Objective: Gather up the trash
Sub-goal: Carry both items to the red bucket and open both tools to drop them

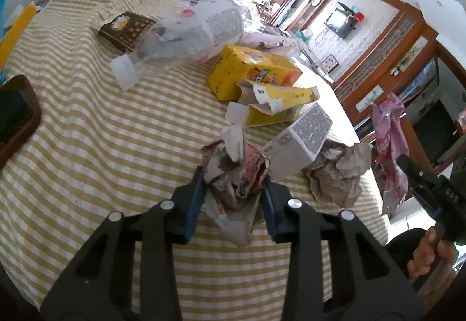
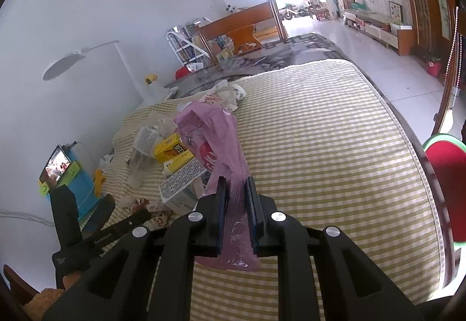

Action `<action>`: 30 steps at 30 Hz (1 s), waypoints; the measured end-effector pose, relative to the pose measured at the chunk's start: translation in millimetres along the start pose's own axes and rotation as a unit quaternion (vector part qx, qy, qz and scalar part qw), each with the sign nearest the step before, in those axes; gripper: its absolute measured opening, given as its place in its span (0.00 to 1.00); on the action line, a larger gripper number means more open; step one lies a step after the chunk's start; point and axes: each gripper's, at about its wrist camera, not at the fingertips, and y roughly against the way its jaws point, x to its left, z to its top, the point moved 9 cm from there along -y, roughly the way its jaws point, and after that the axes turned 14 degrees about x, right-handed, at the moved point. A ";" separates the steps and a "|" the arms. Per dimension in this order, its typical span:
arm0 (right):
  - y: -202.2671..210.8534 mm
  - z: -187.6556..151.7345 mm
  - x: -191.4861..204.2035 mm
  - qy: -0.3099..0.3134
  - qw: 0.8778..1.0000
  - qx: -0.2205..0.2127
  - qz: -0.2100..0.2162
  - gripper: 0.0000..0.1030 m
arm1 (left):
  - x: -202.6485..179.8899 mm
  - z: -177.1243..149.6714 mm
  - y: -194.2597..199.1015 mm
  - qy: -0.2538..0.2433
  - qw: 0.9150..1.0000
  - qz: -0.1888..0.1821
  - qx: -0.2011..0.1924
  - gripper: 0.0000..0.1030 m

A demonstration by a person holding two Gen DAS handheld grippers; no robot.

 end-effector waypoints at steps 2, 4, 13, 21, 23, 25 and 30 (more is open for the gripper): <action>3.1 -0.7 -4.4 -0.008 1.000 0.002 -0.010 0.14 | -0.4 -0.8 7.6 -0.007 1.000 0.021 -0.010 0.32; 11.4 0.0 -7.3 -0.020 1.000 -0.005 -0.001 0.14 | -4.7 -0.7 21.1 -0.025 0.998 0.046 -0.027 0.31; 45.3 5.1 -28.2 -0.058 0.998 -0.026 0.007 0.14 | -67.2 10.4 53.6 -0.052 0.997 -0.005 -0.049 0.31; 99.5 7.6 -83.9 -0.130 0.989 -0.065 0.007 0.14 | -169.3 17.3 35.2 -0.139 0.989 -0.048 -0.029 0.31; 111.5 6.7 -97.3 -0.141 0.987 -0.076 0.003 0.14 | -186.4 16.2 25.7 -0.143 0.988 -0.062 -0.015 0.31; 124.7 4.1 -113.5 -0.154 0.984 -0.089 -0.006 0.14 | -208.0 16.9 14.6 -0.153 0.985 -0.076 -0.002 0.31; 148.0 -4.5 -154.0 -0.190 0.975 -0.109 -0.018 0.14 | -254.4 17.6 -5.6 -0.197 0.977 -0.085 0.012 0.31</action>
